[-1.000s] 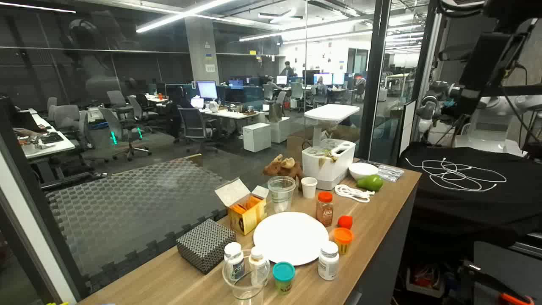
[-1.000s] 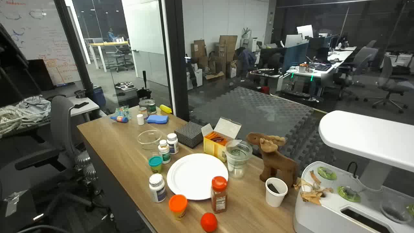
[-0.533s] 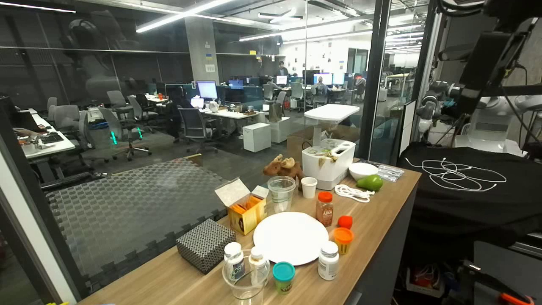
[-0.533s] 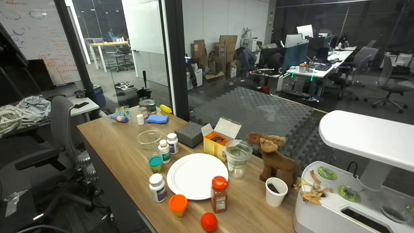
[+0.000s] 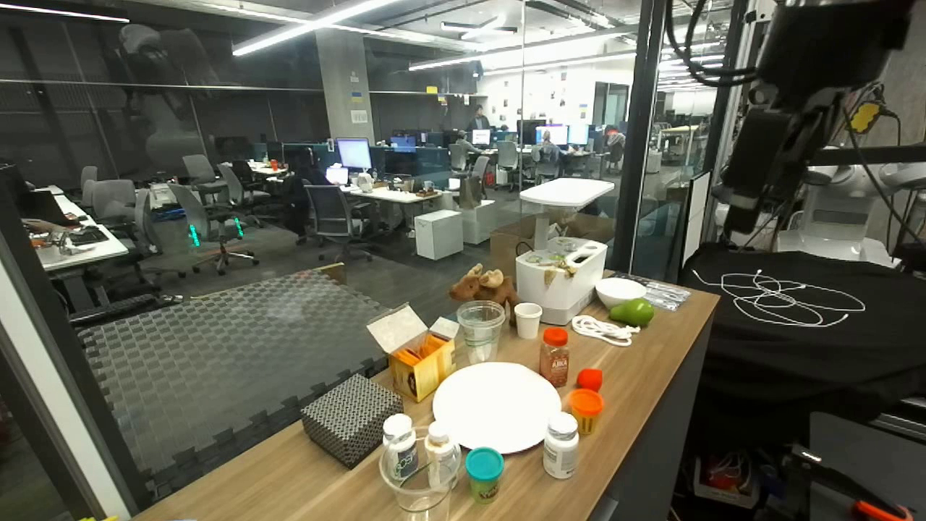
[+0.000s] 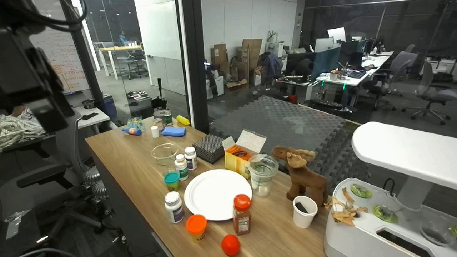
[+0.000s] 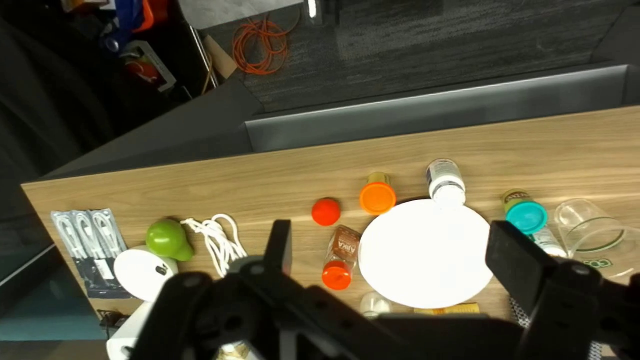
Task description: Put the left clear cup in the clear cup near the moose, then put the bottles and orange plushie surrounding the white plate on the white plate
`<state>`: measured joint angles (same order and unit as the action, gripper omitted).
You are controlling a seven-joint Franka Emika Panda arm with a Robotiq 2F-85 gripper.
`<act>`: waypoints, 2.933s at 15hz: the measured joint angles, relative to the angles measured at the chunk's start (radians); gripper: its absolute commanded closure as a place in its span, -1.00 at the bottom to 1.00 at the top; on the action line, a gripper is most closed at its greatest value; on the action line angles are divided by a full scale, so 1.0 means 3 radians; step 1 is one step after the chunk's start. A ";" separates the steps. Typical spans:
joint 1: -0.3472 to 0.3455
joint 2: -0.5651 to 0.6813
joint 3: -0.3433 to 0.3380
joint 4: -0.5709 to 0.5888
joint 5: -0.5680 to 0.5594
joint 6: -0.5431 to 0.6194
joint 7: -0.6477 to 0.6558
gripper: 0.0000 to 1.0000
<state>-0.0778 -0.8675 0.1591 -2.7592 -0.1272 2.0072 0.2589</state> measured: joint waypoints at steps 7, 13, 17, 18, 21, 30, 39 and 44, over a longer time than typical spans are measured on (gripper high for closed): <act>0.0257 0.1398 0.0172 0.0117 0.0617 0.1361 0.0492 -1.00; 0.0497 0.2699 0.0288 0.0656 0.0771 0.1981 0.0872 -1.00; 0.0713 0.3433 0.0222 0.1215 0.0306 0.1996 0.1373 -1.00; 0.0797 0.3574 0.0152 0.1345 0.0140 0.1996 0.1524 -1.00; 0.1075 0.3899 -0.0096 0.1685 -0.0245 0.1988 0.1845 -1.00; 0.1488 0.4430 -0.0526 0.2171 -0.0554 0.1956 0.2174 -1.00; 0.1454 0.4549 -0.0595 0.2193 -0.0421 0.1978 0.2144 -0.13; 0.1316 0.4587 -0.0432 0.2193 -0.0035 0.2032 0.1804 0.65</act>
<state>0.3169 0.5086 0.0295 -2.1014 -0.1376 2.6170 0.8001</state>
